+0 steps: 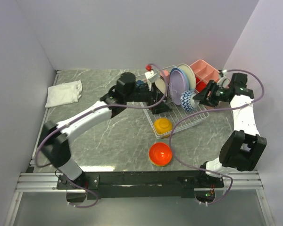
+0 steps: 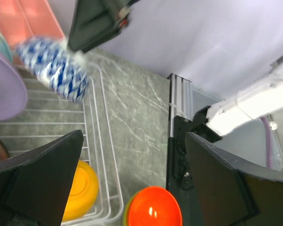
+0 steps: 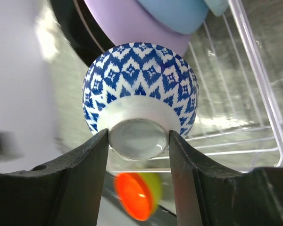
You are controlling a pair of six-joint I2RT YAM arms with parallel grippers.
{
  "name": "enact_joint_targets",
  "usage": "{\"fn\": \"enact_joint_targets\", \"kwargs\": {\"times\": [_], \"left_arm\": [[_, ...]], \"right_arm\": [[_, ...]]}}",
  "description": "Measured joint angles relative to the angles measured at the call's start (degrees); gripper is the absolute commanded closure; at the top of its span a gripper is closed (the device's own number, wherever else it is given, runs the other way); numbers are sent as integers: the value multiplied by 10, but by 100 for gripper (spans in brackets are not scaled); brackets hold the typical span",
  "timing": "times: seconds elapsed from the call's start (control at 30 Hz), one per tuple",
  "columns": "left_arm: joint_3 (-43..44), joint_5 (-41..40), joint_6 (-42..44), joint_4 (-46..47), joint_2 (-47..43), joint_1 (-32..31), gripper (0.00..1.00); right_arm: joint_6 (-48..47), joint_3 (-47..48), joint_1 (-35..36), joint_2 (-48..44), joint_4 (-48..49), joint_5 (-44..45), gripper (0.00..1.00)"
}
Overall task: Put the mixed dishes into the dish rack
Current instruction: Turn the bowl upside down on the dish rack.
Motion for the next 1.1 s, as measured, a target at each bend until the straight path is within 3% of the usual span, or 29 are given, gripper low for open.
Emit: {"fn": "enact_joint_targets", "kwargs": {"times": [0.3, 0.53, 0.8, 0.97, 1.1], "left_arm": [[-45, -47, 74, -48, -154, 50, 4], [-90, -64, 85, -77, -171, 117, 4], [-115, -64, 84, -88, -198, 136, 4], [-126, -64, 84, -85, -215, 143, 4], [-131, -64, 84, -85, -216, 148, 4]], "right_arm": [[-109, 5, 153, -1, -45, 162, 85], [-156, 14, 188, 2, -56, 285, 85], [-212, 17, 258, 2, -54, 397, 86], [-241, 17, 324, 4, -54, 433, 85], [-256, 17, 338, 15, -54, 460, 85]]}}
